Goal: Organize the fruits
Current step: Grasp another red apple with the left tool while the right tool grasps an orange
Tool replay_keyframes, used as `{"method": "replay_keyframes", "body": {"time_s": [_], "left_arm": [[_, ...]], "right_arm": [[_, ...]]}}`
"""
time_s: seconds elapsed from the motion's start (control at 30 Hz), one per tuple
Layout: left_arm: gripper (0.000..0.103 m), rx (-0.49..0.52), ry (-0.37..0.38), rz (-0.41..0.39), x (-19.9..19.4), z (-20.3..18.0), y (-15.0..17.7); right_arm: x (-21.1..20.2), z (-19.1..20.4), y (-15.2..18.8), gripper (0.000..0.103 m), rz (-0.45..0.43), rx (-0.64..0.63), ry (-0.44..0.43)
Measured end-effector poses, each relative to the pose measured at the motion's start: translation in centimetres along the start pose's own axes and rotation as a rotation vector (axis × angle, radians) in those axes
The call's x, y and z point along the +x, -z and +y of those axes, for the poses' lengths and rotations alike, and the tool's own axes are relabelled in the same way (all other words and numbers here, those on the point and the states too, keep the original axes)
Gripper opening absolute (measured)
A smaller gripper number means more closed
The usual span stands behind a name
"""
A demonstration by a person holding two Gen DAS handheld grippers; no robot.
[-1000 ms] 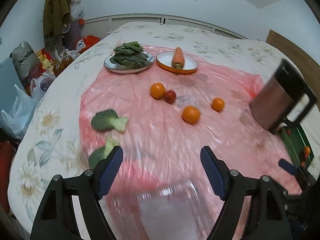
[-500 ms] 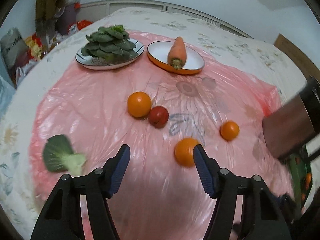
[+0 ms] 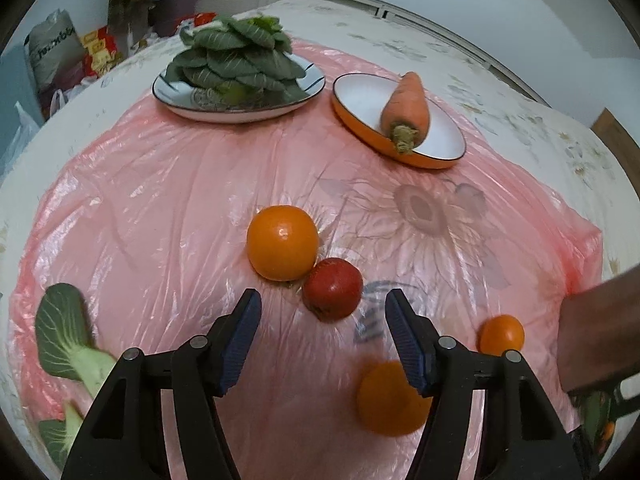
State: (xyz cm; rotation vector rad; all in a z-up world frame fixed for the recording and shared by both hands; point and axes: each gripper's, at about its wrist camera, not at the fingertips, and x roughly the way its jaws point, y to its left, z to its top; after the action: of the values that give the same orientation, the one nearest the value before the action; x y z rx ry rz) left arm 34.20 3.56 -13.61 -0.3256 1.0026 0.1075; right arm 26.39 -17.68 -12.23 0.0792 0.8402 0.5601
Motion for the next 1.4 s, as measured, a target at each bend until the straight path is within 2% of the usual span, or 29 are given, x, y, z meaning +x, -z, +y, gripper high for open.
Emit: {"method": "replay_keyframes", "body": {"time_s": [0.2, 0.4, 0.47, 0.67, 0.7, 0.8, 0.87, 1.2, 1.4], "left_arm": [[0.048, 0.007, -0.001, 0.020, 0.8, 0.1, -0.4], [0.044, 0.023, 0.015, 0.026, 1.3, 0.5, -0.4], [0.043, 0.030, 0.023, 0.021, 1.2, 0.6, -0.2], [0.040, 0.025, 0.063, 0.009, 1.3, 1.3, 0.0], [0.040, 0.023, 0.072, 0.004, 1.2, 1.5, 0.1], [0.035, 0.026, 0.107, -0.004, 0.8, 1.8, 0.3], [0.032, 0.030, 0.125, -0.004, 0.7, 2.0, 0.4], [0.027, 0.025, 0.164, 0.003, 0.5, 2.3, 0.6], [0.027, -0.009, 0.204, 0.010, 0.0, 2.8, 0.7]], "right_arm": [[2.7, 2.8, -1.6, 0.103, 0.023, -0.072, -0.074], [5.8, 4.3, -2.7, 0.103, 0.073, -0.124, -0.083], [6.7, 4.5, -2.8, 0.095, 0.091, -0.134, -0.084], [8.1, 4.8, -2.7, 0.091, 0.113, -0.137, -0.093], [8.2, 4.8, -2.7, 0.089, 0.114, -0.137, -0.093], [8.4, 4.3, -2.5, 0.071, 0.117, -0.119, -0.094], [8.3, 3.9, -2.4, 0.055, 0.111, -0.106, -0.094], [8.9, 4.1, -2.3, 0.055, 0.126, -0.119, -0.083], [7.7, 4.4, -2.4, 0.054, 0.083, -0.132, -0.066]]}}
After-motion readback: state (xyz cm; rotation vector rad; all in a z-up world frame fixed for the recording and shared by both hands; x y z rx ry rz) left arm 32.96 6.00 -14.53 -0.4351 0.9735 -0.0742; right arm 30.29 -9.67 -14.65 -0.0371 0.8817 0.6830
